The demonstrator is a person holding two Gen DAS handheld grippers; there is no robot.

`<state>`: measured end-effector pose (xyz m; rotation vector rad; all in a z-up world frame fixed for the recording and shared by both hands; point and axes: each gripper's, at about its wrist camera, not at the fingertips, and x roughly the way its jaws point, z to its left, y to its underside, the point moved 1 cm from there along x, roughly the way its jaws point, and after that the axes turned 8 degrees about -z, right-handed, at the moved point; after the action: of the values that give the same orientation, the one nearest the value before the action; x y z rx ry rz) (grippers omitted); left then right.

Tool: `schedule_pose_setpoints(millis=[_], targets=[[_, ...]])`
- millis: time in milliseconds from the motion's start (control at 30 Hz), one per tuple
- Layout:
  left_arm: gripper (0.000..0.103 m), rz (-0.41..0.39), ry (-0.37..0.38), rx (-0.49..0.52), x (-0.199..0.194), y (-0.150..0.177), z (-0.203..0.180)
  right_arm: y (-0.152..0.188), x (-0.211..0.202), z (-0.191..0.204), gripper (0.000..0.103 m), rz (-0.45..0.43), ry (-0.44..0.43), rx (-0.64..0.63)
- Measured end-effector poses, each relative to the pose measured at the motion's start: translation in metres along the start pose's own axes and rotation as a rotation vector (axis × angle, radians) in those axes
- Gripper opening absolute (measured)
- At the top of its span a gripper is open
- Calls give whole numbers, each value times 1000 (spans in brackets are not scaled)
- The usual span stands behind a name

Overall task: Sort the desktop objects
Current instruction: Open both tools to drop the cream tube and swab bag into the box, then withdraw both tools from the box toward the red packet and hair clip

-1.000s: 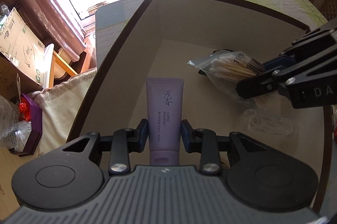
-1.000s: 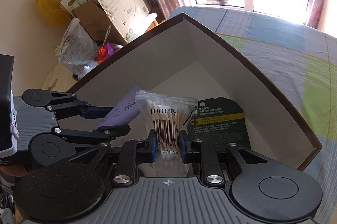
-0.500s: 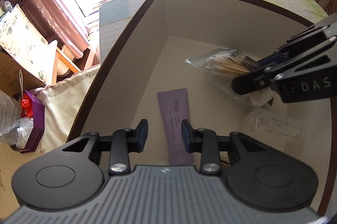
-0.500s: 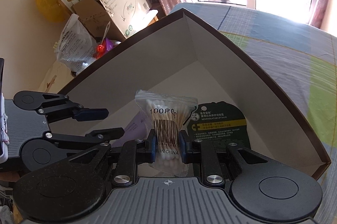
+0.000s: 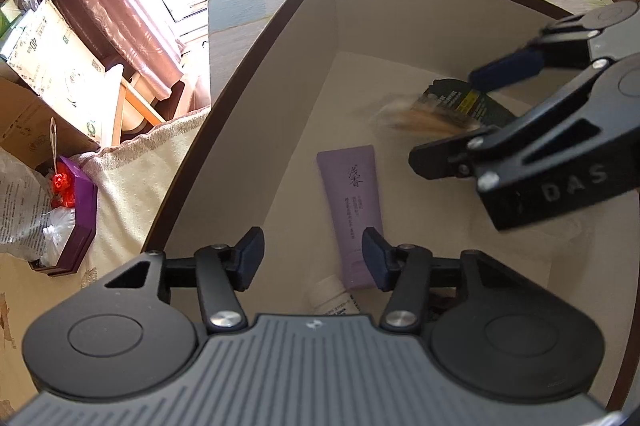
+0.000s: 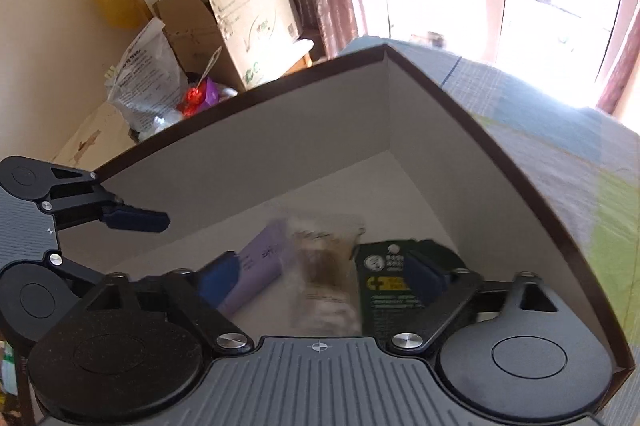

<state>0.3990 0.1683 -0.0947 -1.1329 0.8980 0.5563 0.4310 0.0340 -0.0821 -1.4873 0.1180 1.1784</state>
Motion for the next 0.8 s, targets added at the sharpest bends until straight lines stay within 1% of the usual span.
schedule_pose_setpoints(millis=[267,400,500,567,700,800], targets=[[52,16,-5,-7,-1,7,2,6,-6,3,95,58,14,-84],[55,18,-10,-5,0,8,3,10,-8,-1,95,84,29,-89],[61,14,-17,-3,-3,7,0,12,-10,-6,95,98,35,-86],[70,4,-30,3,-6,6,-1,13,-11,-8,95,106,39,-89],[71,-8,-38,9,-13,5,-3,14,-17,-9,95,109,53,-100],[75,-15,-43,9,-18,4,-5,14,-21,-10,95,114,61,-106]])
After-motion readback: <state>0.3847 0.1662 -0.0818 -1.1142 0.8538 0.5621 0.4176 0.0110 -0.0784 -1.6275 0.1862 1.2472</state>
